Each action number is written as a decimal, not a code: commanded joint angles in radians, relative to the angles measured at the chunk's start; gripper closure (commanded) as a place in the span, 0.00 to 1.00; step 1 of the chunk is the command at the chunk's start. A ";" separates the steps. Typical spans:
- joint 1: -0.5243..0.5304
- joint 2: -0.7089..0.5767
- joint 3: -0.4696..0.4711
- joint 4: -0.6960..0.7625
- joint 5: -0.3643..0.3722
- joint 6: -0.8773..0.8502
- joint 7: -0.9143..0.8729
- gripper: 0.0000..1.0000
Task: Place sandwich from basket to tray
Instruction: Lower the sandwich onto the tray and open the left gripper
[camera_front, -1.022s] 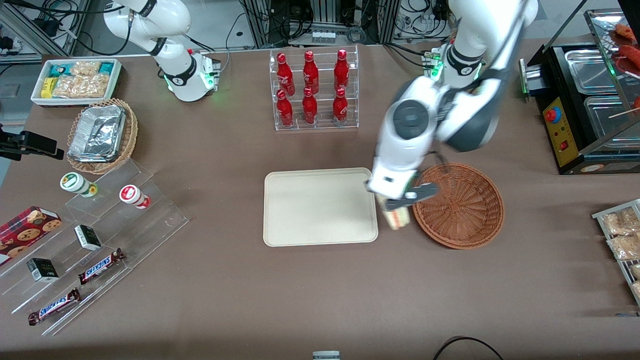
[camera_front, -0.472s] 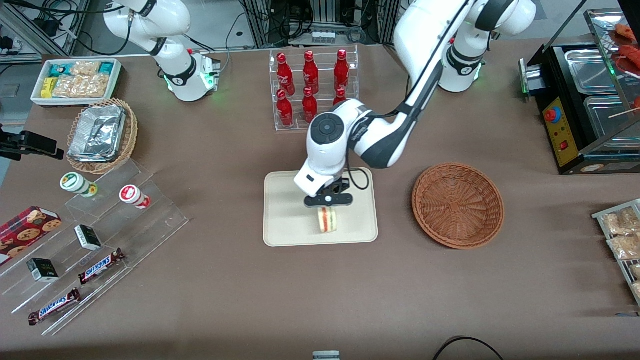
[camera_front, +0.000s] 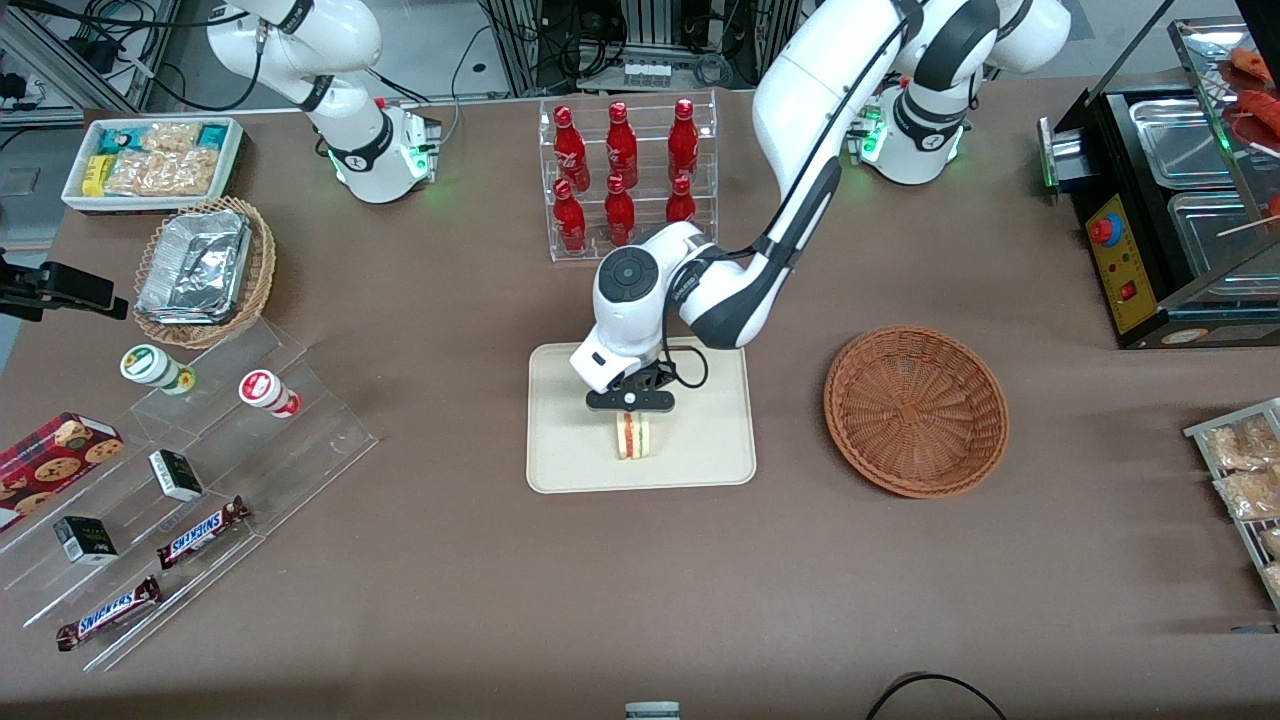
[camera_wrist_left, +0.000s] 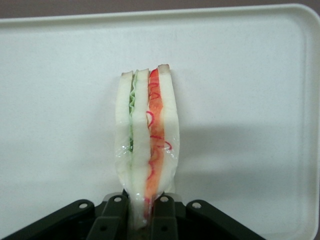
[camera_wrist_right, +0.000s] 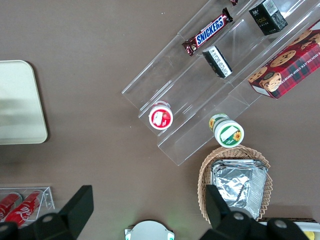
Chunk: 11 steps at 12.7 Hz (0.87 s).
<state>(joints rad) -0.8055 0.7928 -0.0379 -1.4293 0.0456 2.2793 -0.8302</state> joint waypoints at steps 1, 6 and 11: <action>-0.038 0.023 0.016 0.021 0.004 -0.007 0.008 1.00; -0.037 0.010 0.018 0.023 0.002 -0.017 -0.009 0.00; -0.026 -0.096 0.032 0.027 -0.006 -0.095 -0.013 0.00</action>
<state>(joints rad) -0.8254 0.7736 -0.0213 -1.4015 0.0457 2.2445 -0.8323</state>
